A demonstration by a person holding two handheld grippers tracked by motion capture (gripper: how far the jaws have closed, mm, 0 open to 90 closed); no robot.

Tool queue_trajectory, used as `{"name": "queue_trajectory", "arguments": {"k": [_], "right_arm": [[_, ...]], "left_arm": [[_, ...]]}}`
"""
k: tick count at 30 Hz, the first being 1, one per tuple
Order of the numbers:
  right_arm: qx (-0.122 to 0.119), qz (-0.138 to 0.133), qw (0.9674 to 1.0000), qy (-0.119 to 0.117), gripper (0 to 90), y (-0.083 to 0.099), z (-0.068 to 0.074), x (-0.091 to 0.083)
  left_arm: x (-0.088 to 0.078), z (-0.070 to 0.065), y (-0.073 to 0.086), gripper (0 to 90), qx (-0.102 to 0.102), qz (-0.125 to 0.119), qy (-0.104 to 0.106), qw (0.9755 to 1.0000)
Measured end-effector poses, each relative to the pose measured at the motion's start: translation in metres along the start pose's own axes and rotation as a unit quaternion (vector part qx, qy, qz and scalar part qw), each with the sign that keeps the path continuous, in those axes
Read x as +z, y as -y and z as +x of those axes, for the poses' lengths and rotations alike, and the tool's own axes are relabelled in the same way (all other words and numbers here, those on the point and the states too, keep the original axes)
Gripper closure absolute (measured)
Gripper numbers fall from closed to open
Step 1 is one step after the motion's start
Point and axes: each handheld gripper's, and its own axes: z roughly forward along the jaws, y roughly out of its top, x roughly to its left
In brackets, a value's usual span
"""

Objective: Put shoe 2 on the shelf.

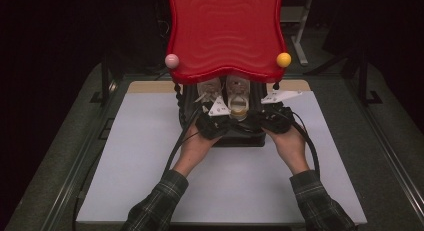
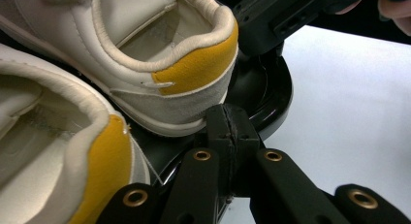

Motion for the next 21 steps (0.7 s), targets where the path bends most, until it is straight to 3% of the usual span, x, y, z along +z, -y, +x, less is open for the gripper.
{"name": "queue_trajectory", "arguments": {"k": [8, 14, 21], "right_arm": [[0.003, -0.007, 0.9999, -0.007, 89.3, 0.003, 0.0, -0.007], [0.01, -0.013, 0.9996, -0.022, 79.1, 0.006, -0.001, -0.02], [0.015, -0.009, 0.9995, -0.026, 65.7, 0.025, -0.003, -0.035]], "left_arm": [[-0.013, -0.002, 0.002, 81.9, -0.003, 0.003, 0.013, 0.9999], [-0.028, -0.005, 0.01, 71.0, -0.006, 0.008, 0.023, 0.9997], [-0.051, -0.01, 0.024, 48.8, -0.014, 0.015, 0.037, 0.9991]]}}
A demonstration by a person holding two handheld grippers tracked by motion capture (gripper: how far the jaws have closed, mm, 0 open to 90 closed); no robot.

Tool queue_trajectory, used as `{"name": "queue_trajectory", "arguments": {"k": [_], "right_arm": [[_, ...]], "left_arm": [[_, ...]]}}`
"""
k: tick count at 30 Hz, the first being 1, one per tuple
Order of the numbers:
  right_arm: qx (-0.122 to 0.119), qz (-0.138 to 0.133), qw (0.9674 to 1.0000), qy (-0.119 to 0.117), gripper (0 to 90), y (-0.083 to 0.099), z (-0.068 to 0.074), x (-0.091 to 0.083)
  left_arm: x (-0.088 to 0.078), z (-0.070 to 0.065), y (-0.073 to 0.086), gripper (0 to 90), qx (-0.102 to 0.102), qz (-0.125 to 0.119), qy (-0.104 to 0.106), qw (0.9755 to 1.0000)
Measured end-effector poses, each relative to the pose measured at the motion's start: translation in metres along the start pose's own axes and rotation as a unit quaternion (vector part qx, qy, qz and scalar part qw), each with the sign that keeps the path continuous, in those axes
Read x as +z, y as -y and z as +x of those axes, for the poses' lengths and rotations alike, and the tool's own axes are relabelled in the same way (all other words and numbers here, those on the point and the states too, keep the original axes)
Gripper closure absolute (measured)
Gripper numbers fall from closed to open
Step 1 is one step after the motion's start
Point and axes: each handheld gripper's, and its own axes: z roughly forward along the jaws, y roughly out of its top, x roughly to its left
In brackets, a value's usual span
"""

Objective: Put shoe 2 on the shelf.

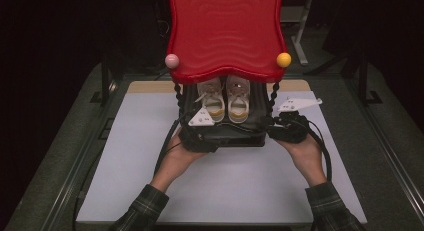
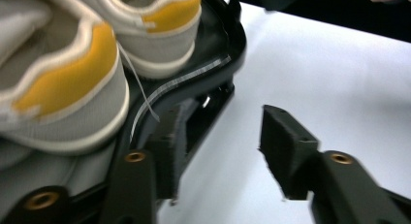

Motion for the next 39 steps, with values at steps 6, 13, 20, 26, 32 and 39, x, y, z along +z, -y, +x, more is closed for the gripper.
{"name": "queue_trajectory", "arguments": {"k": [6, 13, 20, 26, 32, 39], "right_arm": [[0.006, 0.003, 1.0, 0.0, 55.7, 0.015, 0.001, -0.013], [0.017, 0.012, 0.9998, 0.003, 45.6, 0.032, -0.001, -0.021], [0.042, 0.027, 0.9983, 0.03, 31.0, 0.06, -0.006, -0.029], [0.069, 0.037, 0.9959, 0.045, 21.4, 0.084, -0.014, -0.035], [0.08, 0.053, 0.9935, 0.061, 16.1, 0.105, -0.018, -0.041], [0.09, 0.065, 0.9904, 0.082, 13.4, 0.128, -0.022, -0.046]], "left_arm": [[-0.024, -0.005, 0.021, 38.5, -0.009, 0.006, 0.01, 0.9999], [-0.041, -0.006, 0.045, 28.6, -0.017, 0.018, -0.009, 0.9997], [-0.059, 0.0, 0.082, 23.3, -0.051, 0.027, -0.029, 0.9979], [-0.074, 0.006, 0.115, 18.1, -0.067, 0.047, -0.057, 0.995], [-0.084, 0.01, 0.141, 17.0, -0.074, 0.087, -0.086, 0.9898], [-0.093, 0.015, 0.166, 16.1, -0.094, 0.107, -0.087, 0.9859]]}}
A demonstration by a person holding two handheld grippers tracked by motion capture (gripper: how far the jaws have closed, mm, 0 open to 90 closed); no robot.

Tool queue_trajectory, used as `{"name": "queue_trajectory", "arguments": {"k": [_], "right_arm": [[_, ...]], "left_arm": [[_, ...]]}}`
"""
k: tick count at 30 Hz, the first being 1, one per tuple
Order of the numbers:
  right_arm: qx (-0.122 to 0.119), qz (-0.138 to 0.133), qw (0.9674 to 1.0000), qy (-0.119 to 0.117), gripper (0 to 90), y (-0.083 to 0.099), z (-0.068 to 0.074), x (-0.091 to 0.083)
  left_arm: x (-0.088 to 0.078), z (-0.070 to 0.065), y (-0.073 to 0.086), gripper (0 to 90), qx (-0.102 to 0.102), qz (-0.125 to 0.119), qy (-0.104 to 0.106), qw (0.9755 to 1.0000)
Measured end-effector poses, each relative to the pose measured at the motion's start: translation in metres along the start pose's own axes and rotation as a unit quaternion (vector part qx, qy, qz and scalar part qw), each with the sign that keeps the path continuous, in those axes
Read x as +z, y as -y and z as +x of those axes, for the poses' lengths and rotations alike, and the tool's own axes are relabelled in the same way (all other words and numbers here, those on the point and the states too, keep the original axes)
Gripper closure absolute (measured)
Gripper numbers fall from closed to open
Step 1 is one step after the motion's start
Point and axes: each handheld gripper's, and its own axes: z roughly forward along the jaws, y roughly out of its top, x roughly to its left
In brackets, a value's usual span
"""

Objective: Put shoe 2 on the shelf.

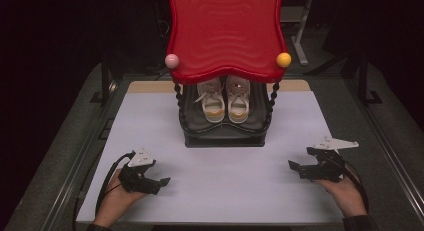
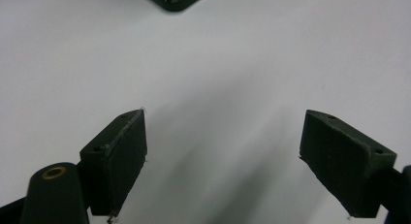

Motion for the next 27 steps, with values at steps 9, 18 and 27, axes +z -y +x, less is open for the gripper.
{"name": "queue_trajectory", "arguments": {"k": [9, 18, 27], "right_arm": [[-0.015, 0.05, 0.9976, 0.045, 7.9, 0.032, -0.005, 0.003], [-0.019, 0.06, 0.9969, 0.046, 3.9, 0.044, -0.01, 0.01], [-0.009, 0.045, 0.9983, 0.036, 3.2, 0.049, -0.013, 0.01]], "left_arm": [[0.003, 0.006, 0.024, 13.6, 0.007, 0.013, -0.002, 0.9999], [0.004, 0.006, 0.031, 13.1, 0.012, -0.019, 0.0, 0.9997], [0.004, 0.006, 0.034, 13.1, 0.013, -0.029, 0.0, 0.9995]]}}
